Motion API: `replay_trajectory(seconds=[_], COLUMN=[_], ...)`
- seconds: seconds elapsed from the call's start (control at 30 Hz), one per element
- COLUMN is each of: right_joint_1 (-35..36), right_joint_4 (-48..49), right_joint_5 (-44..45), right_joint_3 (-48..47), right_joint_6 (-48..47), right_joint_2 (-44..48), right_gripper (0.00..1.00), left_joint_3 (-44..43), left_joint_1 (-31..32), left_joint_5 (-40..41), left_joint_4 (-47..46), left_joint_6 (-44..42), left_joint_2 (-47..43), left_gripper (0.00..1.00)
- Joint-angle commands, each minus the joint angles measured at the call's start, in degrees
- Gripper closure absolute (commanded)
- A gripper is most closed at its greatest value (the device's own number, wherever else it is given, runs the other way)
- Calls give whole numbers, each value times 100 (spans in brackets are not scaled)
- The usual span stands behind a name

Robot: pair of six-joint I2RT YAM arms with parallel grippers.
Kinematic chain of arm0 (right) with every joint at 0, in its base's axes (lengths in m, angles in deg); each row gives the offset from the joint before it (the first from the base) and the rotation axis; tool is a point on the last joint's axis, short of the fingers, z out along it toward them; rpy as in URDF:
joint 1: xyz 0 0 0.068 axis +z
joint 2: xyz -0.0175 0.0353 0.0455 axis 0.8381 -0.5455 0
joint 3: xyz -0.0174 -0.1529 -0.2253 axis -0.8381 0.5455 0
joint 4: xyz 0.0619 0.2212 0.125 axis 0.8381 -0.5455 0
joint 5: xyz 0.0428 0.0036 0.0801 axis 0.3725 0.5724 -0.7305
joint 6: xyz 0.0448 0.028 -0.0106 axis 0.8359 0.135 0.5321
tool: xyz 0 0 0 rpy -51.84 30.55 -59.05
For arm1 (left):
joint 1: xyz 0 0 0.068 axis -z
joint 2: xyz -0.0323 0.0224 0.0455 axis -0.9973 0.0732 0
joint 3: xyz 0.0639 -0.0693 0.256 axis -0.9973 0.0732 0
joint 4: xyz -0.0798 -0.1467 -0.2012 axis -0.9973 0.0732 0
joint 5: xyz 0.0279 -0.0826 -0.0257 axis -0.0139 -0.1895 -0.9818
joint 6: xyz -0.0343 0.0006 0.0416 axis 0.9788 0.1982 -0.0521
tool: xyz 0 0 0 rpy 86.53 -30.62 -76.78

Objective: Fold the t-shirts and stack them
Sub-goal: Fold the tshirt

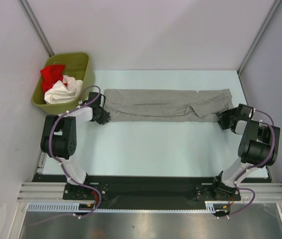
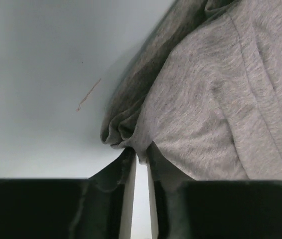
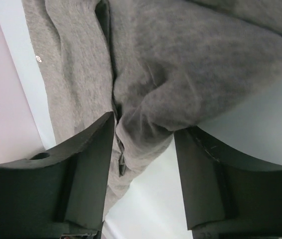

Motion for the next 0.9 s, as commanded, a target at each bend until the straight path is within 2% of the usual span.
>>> replay_trajectory(seconds=[0.0, 0.07, 0.2, 0.33, 0.47, 0.53, 0.73, 0.87], right_joint_1=[45, 19, -51, -43, -16, -25, 106, 291], right_joint_4=[15, -2, -11, -142, -187, -187, -142, -142], right_joint_5=[261, 278, 217, 121, 77, 15, -178, -328], right_joint_3=[-247, -388, -625, -976, -1328, -1565, -2434, -3032], right_joint_6=[-103, -164, -208, -427, -639, -692, -1034, -1183], right_joint_2=[-339, -480, -726, -999, -1349, -1517, -2254, -2712], right_gripper=[46, 47, 49, 62, 81, 86, 89, 89], left_joint_3=[-149, -131, -44, 219, 588, 904, 1652, 1793], left_joint_1=[-61, -61, -52, 35, 325, 579, 1423, 2161], left_joint_5=[525, 595, 762, 886, 877, 851, 631, 526], left_joint_4=[-25, -16, 28, 19, 37, 37, 81, 204], left_joint_6=[-393, -534, -710, -772, -711, -614, -79, 194], left_joint_2=[242, 233, 198, -56, -487, -742, -1409, -1682], left_gripper=[81, 85, 100, 100, 100, 100, 100, 100])
